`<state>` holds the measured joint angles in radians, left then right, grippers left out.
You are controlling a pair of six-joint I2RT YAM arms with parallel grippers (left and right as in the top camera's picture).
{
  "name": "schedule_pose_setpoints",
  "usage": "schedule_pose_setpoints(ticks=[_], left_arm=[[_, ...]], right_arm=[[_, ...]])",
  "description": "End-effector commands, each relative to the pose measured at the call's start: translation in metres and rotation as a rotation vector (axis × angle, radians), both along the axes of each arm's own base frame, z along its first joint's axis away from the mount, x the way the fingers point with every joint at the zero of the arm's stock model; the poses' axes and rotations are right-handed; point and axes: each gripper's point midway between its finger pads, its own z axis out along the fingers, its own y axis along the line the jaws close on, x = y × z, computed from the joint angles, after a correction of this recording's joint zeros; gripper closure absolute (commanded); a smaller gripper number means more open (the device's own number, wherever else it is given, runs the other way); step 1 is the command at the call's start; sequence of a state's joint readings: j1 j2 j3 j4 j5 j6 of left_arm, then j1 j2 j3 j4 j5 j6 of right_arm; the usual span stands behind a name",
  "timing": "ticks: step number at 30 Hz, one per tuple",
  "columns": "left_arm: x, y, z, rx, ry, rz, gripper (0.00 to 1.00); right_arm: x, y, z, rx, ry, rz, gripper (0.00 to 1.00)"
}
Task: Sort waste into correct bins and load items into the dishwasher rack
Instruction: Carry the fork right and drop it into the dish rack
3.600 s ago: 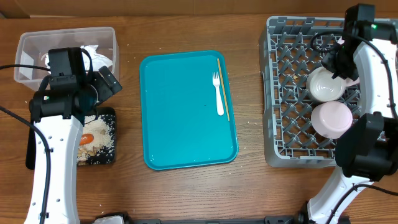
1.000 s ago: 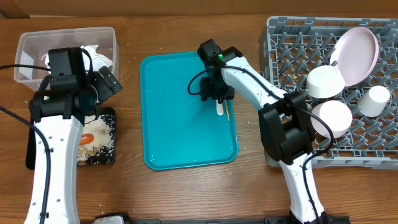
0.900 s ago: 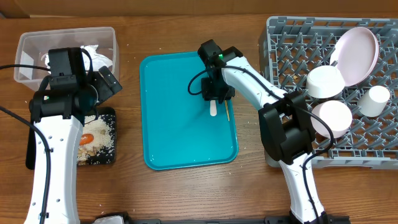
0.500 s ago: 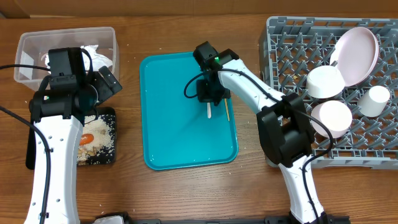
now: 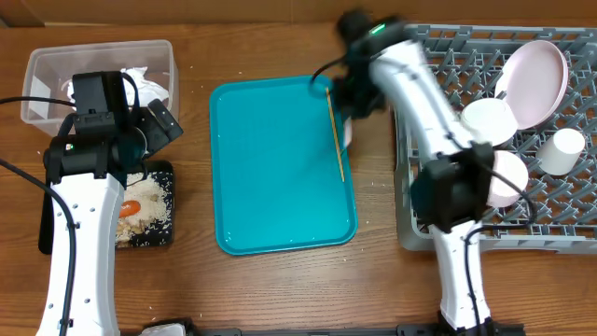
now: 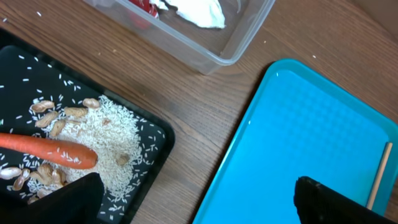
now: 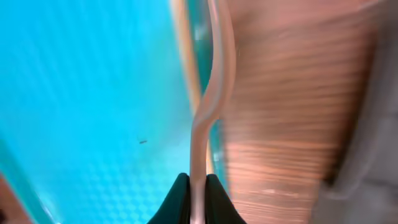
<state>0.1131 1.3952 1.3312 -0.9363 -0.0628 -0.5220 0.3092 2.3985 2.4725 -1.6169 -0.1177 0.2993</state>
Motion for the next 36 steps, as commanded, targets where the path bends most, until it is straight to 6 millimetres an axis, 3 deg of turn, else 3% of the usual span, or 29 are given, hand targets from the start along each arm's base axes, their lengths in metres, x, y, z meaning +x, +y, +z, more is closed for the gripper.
schedule_pose_setpoints(ticks=[1,4,8,13,20,21,29,32,36], left_arm=[[0.001,0.000,0.001,-0.008,-0.005,0.008,0.00],[0.001,0.000,0.001,-0.008,-0.005,0.008,0.00],[0.001,0.000,0.001,-0.008,-0.004,0.008,0.00],[0.001,0.000,0.001,-0.008,-0.003,0.008,0.00],[0.001,0.000,0.001,-0.008,-0.003,0.008,0.00],[0.001,0.000,0.001,-0.008,-0.003,0.008,0.00],[0.001,0.000,0.001,-0.008,-0.003,0.008,0.00],[0.001,0.000,0.001,-0.008,-0.003,0.008,0.00],[0.001,0.000,0.001,-0.008,-0.003,0.008,0.00]], right_arm=[[0.030,-0.061,0.060,0.025,-0.168,-0.066,0.96],[0.041,-0.106,0.074,0.022,-0.214,-0.143,0.96],[0.050,-0.154,0.068,0.016,-0.226,-0.195,0.96],[0.049,-0.164,0.048,0.046,-0.188,-0.140,0.94],[0.056,-0.146,0.015,0.030,-0.168,-0.080,0.79],[0.056,-0.144,0.012,0.016,-0.166,-0.075,0.73],[0.041,-0.129,0.015,0.007,-0.114,-0.093,0.68],[0.036,-0.104,0.035,0.069,-0.132,-0.055,0.67],[0.027,-0.046,0.058,0.166,-0.170,0.050,0.67]])
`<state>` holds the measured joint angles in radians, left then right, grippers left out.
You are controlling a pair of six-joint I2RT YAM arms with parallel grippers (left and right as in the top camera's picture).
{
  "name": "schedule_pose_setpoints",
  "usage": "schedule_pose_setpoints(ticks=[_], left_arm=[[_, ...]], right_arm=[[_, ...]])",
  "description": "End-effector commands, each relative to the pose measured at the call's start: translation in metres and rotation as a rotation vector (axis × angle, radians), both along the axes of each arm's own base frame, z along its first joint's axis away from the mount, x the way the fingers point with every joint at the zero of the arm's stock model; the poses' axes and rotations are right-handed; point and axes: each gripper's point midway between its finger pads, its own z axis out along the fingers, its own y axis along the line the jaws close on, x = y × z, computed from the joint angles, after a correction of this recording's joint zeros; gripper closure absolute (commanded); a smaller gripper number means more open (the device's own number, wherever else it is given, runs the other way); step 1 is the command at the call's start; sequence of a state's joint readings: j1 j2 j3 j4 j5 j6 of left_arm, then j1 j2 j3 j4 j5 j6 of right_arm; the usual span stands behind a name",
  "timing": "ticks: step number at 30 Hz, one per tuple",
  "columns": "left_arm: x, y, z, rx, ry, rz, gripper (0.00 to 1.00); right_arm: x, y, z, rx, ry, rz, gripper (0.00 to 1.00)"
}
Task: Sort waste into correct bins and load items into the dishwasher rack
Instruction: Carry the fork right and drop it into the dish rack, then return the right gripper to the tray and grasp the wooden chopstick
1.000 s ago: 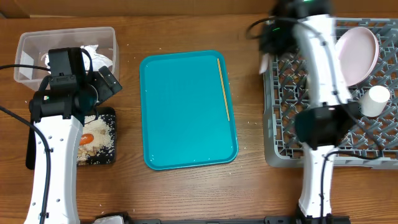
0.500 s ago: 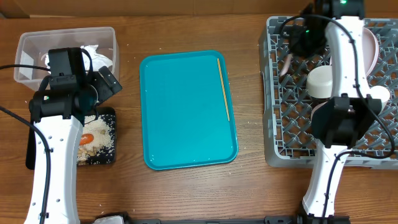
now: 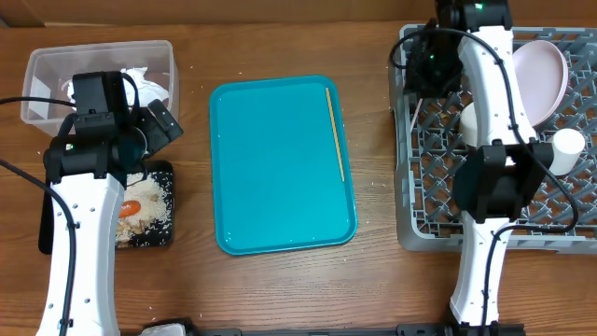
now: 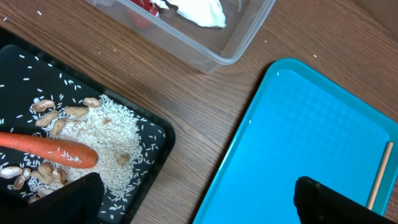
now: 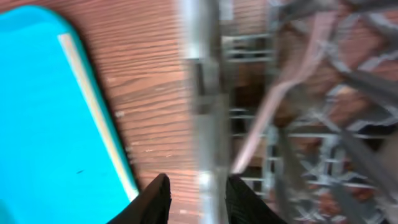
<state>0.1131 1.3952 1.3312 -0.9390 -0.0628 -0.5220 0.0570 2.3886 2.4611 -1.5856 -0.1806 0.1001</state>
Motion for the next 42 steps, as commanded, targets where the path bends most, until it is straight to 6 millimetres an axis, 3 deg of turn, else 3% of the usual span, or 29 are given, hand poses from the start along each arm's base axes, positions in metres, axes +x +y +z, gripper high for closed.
schedule_pose_setpoints(ticks=[1,3,6,9,12,16,24,34,38,42], left_arm=[[0.002,0.000,0.002,-0.008,-0.006,0.008,0.00],[0.002,0.000,0.002,-0.008,-0.006,0.008,0.00],[0.002,0.000,0.002,-0.008,-0.006,0.008,0.00],[0.002,0.000,0.002,-0.008,-0.006,0.008,0.00],[0.002,0.000,0.002,-0.008,-0.006,0.008,0.00],[0.002,0.000,0.002,-0.008,-0.006,0.008,0.00],[0.002,0.000,0.002,-0.008,-0.006,0.008,0.00],[0.002,0.000,0.002,-0.008,-0.006,0.008,0.00],[0.002,0.000,0.002,-0.008,-0.006,0.008,0.00],[0.002,0.000,0.002,-0.008,-0.006,0.008,0.00]], right_arm=[[-0.008,0.070,0.054,0.110,-0.124,0.120,0.66],[-0.014,0.092,0.052,0.082,-0.125,0.171,0.62],[-0.019,0.110,0.036,-0.041,-0.120,0.155,0.56],[-0.025,0.143,-0.001,-0.136,-0.125,0.189,0.51],[-0.023,0.149,-0.046,-0.166,-0.121,0.161,0.51],[-0.022,0.154,-0.078,-0.143,-0.123,0.174,0.52],[-0.032,0.153,-0.106,-0.152,-0.100,0.182,0.52],[-0.047,0.157,-0.125,-0.112,-0.049,0.187,0.52],[-0.051,0.164,-0.125,-0.072,-0.035,0.196,0.75],[-0.054,0.162,-0.128,-0.103,-0.029,0.201,0.76]])
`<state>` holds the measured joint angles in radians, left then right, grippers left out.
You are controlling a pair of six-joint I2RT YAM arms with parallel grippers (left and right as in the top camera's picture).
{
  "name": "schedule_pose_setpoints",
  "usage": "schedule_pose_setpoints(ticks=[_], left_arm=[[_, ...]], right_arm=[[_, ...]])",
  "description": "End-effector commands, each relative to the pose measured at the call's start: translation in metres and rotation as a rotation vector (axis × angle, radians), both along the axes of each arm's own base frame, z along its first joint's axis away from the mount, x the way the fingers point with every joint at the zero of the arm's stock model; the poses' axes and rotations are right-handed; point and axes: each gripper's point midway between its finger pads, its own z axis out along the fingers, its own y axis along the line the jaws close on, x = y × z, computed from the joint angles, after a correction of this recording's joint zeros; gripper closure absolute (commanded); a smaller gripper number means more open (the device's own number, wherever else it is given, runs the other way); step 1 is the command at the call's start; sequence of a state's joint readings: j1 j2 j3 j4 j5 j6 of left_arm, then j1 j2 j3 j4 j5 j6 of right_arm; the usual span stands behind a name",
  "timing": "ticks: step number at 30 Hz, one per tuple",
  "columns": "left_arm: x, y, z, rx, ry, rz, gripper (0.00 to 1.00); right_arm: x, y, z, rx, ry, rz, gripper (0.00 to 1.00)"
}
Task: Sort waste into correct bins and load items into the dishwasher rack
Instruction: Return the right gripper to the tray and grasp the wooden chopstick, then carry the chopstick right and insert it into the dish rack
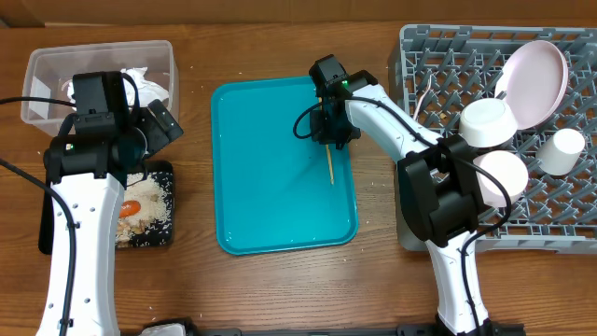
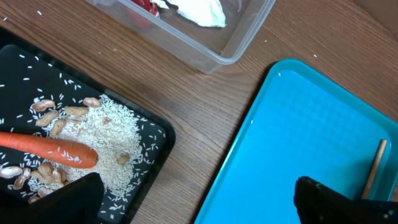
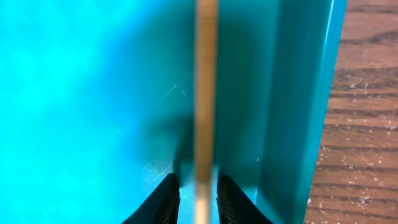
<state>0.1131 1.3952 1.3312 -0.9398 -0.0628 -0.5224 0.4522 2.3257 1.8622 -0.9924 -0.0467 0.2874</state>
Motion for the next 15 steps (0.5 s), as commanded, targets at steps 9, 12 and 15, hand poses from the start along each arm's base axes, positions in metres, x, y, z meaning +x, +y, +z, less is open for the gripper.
schedule_pose_setpoints(ticks=[9,12,15], left_arm=[[0.002,0.000,0.002,-0.008,-0.007,0.008,0.00],[0.002,0.000,0.002,-0.008,-0.006,0.008,0.00],[0.002,0.000,0.002,-0.008,-0.006,0.008,0.00]], right_arm=[[-0.041,0.013,-0.030,-0.078,0.051,0.026,0.92],[-0.043,0.012,-0.025,-0.083,0.063,0.005,0.96],[-0.040,0.014,-0.005,-0.071,0.071,-0.002,0.96]])
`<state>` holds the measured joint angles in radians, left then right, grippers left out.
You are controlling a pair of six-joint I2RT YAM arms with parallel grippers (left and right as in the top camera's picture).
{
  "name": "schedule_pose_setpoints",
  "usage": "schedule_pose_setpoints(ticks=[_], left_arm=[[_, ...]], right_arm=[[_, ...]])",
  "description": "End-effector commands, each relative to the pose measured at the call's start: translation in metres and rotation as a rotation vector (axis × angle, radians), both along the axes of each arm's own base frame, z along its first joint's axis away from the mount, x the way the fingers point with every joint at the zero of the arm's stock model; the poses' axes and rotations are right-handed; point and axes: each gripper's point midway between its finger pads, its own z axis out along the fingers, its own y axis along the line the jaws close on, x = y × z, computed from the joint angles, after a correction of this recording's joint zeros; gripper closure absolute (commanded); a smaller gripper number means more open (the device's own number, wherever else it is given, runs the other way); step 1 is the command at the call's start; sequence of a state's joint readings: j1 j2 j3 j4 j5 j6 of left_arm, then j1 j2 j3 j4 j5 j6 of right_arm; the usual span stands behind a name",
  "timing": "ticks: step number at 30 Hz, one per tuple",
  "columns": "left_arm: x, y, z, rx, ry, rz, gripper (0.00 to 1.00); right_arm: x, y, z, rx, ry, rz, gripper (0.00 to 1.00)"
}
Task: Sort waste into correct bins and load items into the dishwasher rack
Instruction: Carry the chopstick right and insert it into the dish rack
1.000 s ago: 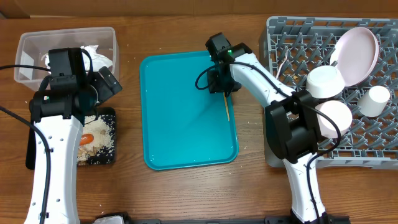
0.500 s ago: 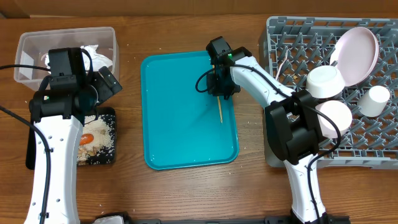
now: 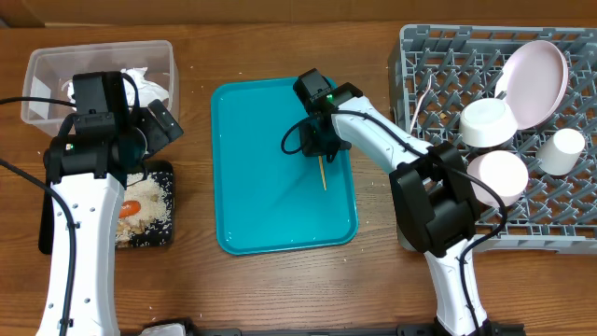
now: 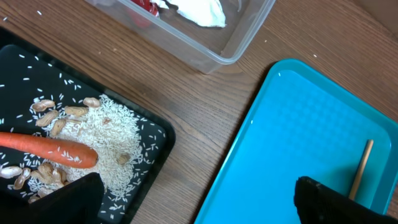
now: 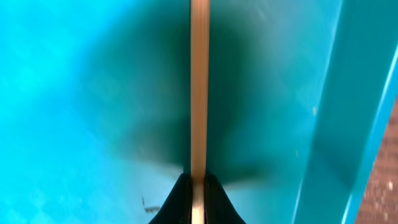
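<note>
A thin wooden chopstick (image 5: 199,93) is pinched between the fingers of my right gripper (image 5: 198,190), which is shut on its near end. It hangs just above the floor of the teal tray (image 3: 261,187), a shadow under it, near the tray's right rim. Overhead, the right gripper (image 3: 317,145) is over the tray's right half and the chopstick (image 3: 322,175) points toward the front. My left gripper (image 4: 199,202) is open and holds nothing, over the table between the black food tray (image 4: 18,56) and the teal tray.
The black tray holds rice, peanuts and a carrot (image 4: 50,148). A clear bin (image 3: 37,65) with crumpled waste stands at the back left. The grey dish rack (image 3: 438,56) on the right holds a pink plate, white bowls, a cup and a thin utensil.
My right gripper was open astride the chopstick on the tray; now it is shut on it. Gripper and chopstick are a little further left, away from the tray's rim. The left arm is unchanged.
My right gripper first held a thin pink utensil at the teal tray's right edge. Then it was open over the rack's left side, with the utensil among the tines. Later it stood open around the chopstick on the tray, and now it grips it. The left arm stayed still.
</note>
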<state>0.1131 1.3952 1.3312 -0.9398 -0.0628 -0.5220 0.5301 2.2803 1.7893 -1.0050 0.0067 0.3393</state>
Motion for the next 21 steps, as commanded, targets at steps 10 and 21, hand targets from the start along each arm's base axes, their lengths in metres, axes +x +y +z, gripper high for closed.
schedule_pose_setpoints(ticks=[10,21], left_arm=[[0.002,0.000,0.002,-0.008,-0.007,0.008,0.00],[0.002,0.000,0.002,-0.008,-0.007,0.008,0.00]], right_arm=[[0.047,-0.052,0.176,0.105,-0.153,-0.041,0.96],[0.077,-0.213,0.224,0.211,-0.239,-0.122,0.96]])
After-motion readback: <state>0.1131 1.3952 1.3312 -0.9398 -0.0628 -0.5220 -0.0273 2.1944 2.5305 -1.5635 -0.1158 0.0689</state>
